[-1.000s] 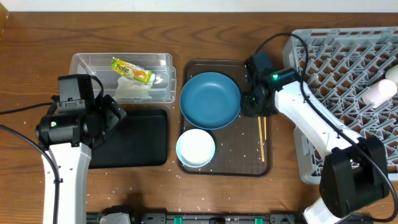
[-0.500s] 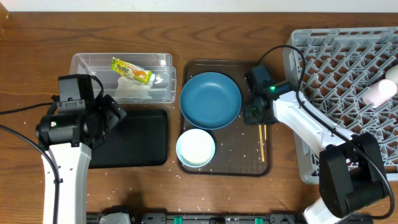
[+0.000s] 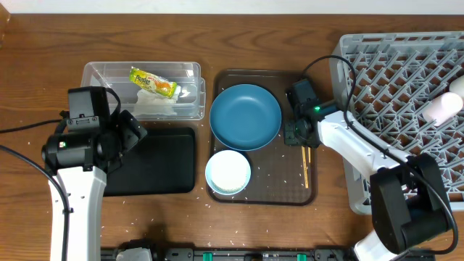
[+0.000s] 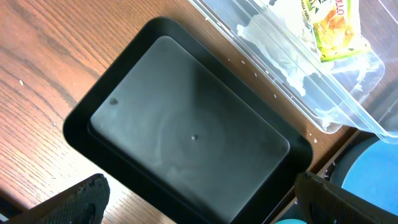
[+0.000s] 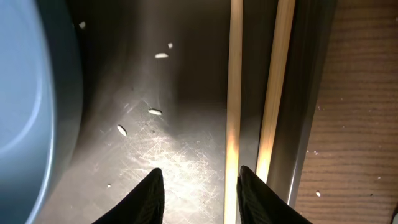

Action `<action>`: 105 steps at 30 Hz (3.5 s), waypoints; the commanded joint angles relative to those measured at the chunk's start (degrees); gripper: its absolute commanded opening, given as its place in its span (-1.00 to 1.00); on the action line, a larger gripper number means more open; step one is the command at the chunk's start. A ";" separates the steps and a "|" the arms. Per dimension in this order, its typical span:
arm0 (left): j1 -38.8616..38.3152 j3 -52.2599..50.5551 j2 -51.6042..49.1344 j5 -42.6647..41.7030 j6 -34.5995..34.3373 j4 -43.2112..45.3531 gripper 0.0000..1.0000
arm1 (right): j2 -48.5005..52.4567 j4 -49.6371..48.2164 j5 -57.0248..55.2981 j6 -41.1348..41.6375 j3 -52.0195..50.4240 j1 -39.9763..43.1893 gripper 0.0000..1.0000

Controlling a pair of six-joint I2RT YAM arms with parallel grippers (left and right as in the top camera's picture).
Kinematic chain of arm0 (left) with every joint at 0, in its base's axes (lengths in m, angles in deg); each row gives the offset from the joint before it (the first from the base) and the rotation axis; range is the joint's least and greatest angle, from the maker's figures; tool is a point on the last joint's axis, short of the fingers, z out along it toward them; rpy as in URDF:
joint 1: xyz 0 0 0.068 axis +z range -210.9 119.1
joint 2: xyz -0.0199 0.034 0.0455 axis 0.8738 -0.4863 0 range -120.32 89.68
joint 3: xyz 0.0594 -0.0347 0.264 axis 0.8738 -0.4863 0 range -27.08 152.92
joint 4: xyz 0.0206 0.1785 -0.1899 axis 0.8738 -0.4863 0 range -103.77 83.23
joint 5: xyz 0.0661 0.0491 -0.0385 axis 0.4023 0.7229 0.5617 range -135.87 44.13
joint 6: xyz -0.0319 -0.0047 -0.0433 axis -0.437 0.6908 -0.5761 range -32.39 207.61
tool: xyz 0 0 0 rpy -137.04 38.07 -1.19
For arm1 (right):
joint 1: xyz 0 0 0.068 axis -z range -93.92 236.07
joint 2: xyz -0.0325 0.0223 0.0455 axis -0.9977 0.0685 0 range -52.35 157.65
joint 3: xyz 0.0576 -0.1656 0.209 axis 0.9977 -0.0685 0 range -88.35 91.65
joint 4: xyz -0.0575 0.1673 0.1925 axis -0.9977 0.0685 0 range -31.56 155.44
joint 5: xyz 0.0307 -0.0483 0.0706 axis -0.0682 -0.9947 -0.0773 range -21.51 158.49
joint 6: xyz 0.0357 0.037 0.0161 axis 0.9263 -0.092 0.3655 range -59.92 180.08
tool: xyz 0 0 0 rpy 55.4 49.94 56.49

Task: Sort waste into correct bins and load items into the dishwasher rack
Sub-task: 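Lower the right gripper and pinch one wooden chopstick, then lift the chopstick and drop it into the dish rack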

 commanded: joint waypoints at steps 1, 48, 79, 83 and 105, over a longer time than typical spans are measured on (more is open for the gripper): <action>0.28 0.72 -0.26 0.09 -0.09 -0.20 0.96 | 0.42 -0.66 -1.53 0.24 -0.31 -0.35 -0.26; 0.28 0.72 -0.26 0.09 -0.09 -0.20 0.96 | 1.44 3.85 -2.08 -2.03 7.54 3.48 -0.98; 0.28 0.72 -0.26 0.09 -0.09 -0.20 0.96 | -8.48 7.17 6.69 -25.57 25.53 29.73 -0.97; 0.28 0.72 -0.26 0.09 -0.09 -0.20 0.96 | -6.64 6.82 7.15 -25.57 25.51 29.68 -0.97; 0.28 0.72 -0.26 0.09 -0.09 -0.20 0.96 | 1.20 6.29 9.99 -25.53 25.51 29.59 -0.76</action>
